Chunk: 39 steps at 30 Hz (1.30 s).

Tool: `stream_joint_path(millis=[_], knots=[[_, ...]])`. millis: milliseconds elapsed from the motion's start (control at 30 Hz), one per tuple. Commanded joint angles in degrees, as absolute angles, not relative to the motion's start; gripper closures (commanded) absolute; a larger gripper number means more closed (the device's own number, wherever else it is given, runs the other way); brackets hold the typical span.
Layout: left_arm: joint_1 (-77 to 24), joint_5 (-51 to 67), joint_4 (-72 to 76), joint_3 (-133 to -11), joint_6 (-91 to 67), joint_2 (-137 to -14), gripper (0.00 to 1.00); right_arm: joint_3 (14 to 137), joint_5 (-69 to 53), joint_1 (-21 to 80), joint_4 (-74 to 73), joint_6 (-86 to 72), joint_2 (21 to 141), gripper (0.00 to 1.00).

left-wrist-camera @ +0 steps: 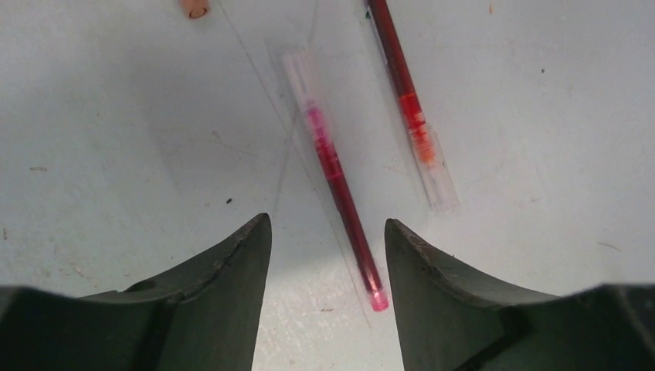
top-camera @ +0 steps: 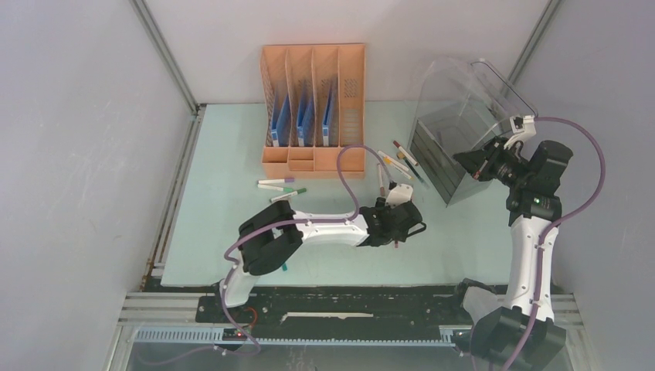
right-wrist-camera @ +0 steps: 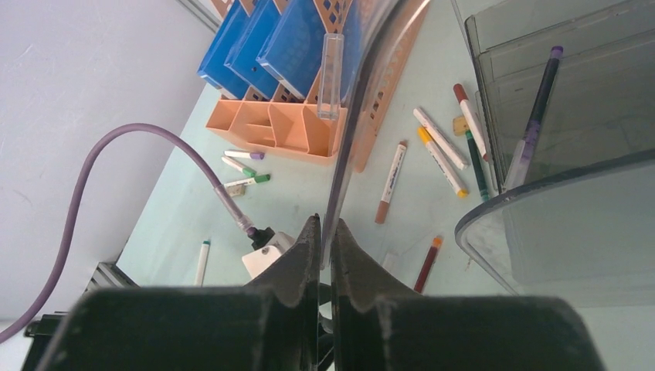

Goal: Organize the desk
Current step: Pick up the stationery from the center of the board.

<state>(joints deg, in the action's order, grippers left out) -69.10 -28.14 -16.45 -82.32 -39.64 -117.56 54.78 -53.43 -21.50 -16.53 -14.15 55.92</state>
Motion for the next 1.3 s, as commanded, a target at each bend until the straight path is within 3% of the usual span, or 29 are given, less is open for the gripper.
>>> stream_joint_path(millis=[0,400,867,1267], knots=[[-69.5,-29.0,-21.9,-89.0,-40.2,-120.3,0.38,55.9,-56.2,-20.7,-14.5,-12.0,53.4,0.90],[-70.1,-29.9,-30.4,-99.3,-38.5,-127.2,0.60,55.9,-56.0,-20.5,-14.5,-11.9,53.3,0.90],[-70.1,-29.4,-33.6,-102.4,-37.2,-131.3,0.66,55.9,-56.0,-20.2,-14.5,-11.8,53.0,0.90],[-70.0,-29.7,-31.1,-97.5,-35.7,-127.0,0.98,55.9,-56.1,-20.2,-14.5,-11.8,52.9,0.90]])
